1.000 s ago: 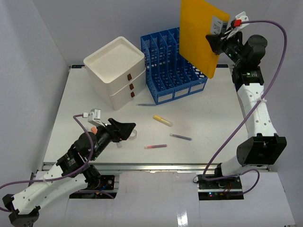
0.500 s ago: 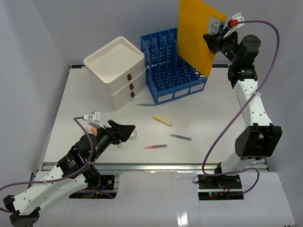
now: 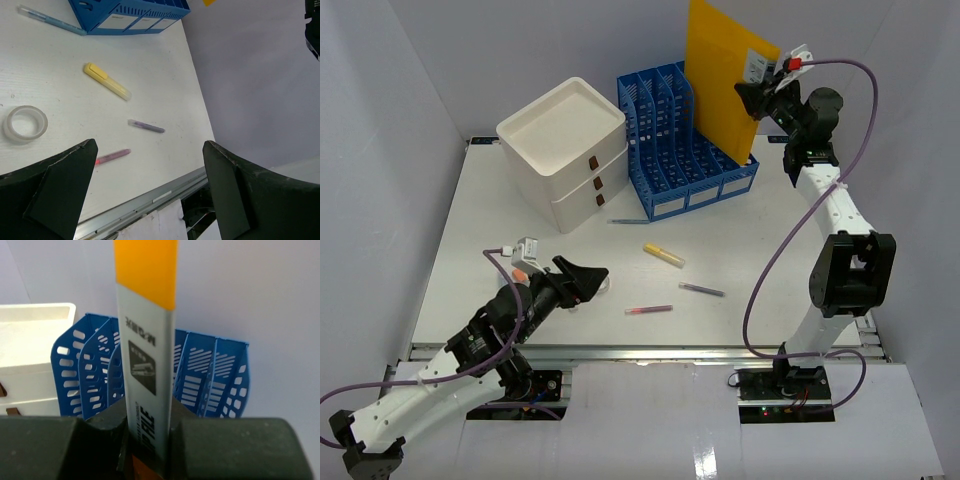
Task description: Organize the desk
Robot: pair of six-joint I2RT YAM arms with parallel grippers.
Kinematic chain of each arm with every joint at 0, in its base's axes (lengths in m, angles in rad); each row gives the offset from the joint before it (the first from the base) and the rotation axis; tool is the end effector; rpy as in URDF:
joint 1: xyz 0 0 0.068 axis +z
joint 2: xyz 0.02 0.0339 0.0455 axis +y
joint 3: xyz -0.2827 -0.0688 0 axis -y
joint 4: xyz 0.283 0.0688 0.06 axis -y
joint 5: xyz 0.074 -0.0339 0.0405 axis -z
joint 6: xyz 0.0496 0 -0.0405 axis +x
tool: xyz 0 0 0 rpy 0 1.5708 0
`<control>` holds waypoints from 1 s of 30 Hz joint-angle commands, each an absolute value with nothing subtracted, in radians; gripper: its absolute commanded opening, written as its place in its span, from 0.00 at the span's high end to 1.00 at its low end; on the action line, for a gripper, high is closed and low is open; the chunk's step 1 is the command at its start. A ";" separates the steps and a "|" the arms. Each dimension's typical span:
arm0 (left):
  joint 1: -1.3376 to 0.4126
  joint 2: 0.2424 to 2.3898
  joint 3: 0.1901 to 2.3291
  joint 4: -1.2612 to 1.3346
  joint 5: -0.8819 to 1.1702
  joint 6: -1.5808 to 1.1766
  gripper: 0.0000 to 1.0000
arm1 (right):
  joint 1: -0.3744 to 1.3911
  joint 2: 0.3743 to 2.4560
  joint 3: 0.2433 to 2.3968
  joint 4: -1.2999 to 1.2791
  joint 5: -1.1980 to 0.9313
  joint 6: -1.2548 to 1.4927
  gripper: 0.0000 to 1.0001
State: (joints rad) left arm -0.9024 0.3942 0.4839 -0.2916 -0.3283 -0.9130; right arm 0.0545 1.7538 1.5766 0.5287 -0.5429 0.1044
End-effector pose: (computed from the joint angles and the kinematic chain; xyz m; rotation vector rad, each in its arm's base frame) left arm 0.1080 -0.1109 0.2829 -0.2615 1.8604 -1.0075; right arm 0.4678 0.0512 0.4408 -0.4459 1.2056 0.4670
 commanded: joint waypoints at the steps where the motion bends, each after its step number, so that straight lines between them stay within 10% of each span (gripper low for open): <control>1: -0.905 0.423 0.462 -0.281 -0.315 -0.927 0.02 | 0.099 1.750 1.560 0.716 -0.560 0.068 0.92; 30: -0.905 0.452 0.431 -0.252 -0.287 -0.945 0.02 | 0.124 1.945 1.518 1.065 -0.587 0.265 0.92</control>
State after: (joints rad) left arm -0.9024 0.4500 0.4450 -0.2615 -0.2985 -0.9399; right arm 0.1176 1.9523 1.5070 0.9258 -0.5827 0.1723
